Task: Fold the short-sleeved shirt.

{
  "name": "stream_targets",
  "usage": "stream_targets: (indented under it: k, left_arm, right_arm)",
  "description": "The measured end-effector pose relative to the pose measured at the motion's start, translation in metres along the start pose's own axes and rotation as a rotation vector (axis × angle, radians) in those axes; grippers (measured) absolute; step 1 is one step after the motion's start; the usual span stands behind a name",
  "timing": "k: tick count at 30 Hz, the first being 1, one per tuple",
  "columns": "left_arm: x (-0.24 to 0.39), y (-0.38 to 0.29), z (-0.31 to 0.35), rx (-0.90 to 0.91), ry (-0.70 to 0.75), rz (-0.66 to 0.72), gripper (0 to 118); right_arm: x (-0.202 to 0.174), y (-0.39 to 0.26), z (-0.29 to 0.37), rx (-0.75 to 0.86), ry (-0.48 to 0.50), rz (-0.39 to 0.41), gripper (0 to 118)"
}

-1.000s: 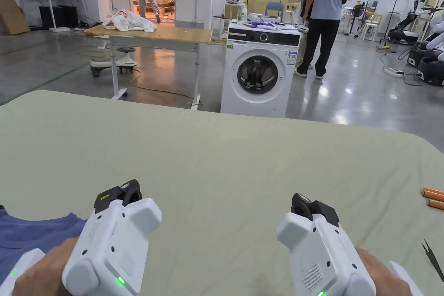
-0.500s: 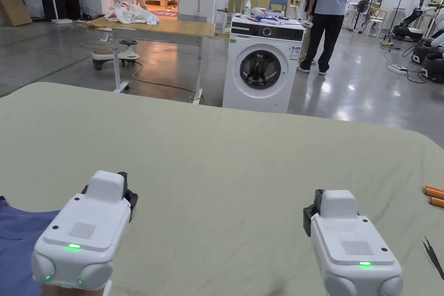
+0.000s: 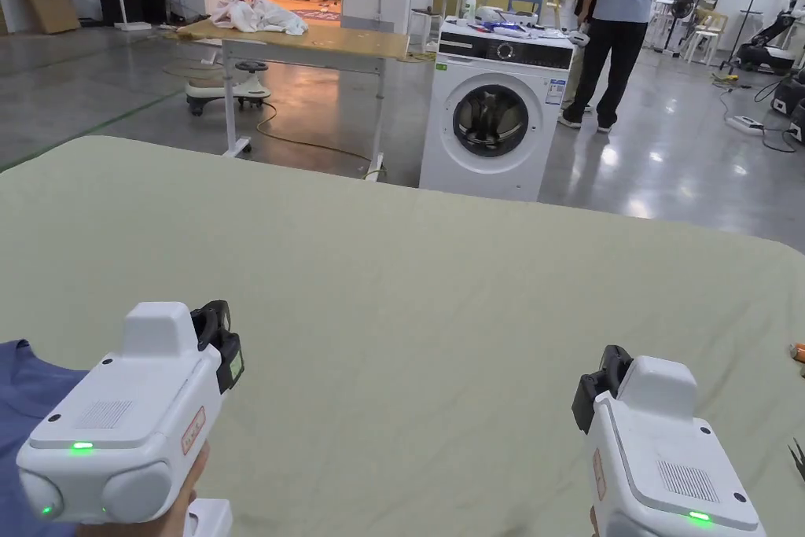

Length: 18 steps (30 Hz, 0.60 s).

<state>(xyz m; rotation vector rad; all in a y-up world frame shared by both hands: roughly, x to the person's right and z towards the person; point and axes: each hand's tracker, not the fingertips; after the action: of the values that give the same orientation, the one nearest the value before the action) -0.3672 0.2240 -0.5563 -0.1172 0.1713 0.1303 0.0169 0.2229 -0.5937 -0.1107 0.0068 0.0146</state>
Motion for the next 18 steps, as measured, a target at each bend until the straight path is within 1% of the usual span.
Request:
stream_targets:
  k: [3, 4, 6, 10, 14, 18]
  left_arm:
    - [-0.021, 0.002, 0.01, -0.077, 0.003, -0.047, 0]
    - [-0.033, 0.001, 0.012, -0.087, 0.013, -0.035, 0]
    - [-0.059, 0.002, 0.019, -0.165, 0.018, -0.023, 0]
    - [-0.125, 0.002, 0.027, -0.298, 0.118, -0.022, 0]
    - [-0.186, -0.007, 0.028, -0.534, 0.139, -0.024, 0]
    - [-0.231, -0.022, 0.023, -0.63, 0.205, 0.03, 0]
  right_arm:
    - [-0.005, 0.0, -0.001, -0.001, 0.021, 0.029, 0]
    - [-0.008, -0.001, 0.0, -0.008, 0.032, 0.039, 0]
    - [-0.012, -0.003, -0.002, -0.019, 0.046, 0.049, 0]
    - [-0.022, -0.01, -0.004, -0.036, 0.066, 0.075, 0]
    - [-0.03, -0.02, -0.012, -0.098, 0.118, 0.095, 0]
    - [-0.038, -0.027, -0.013, -0.13, 0.126, 0.105, 0]
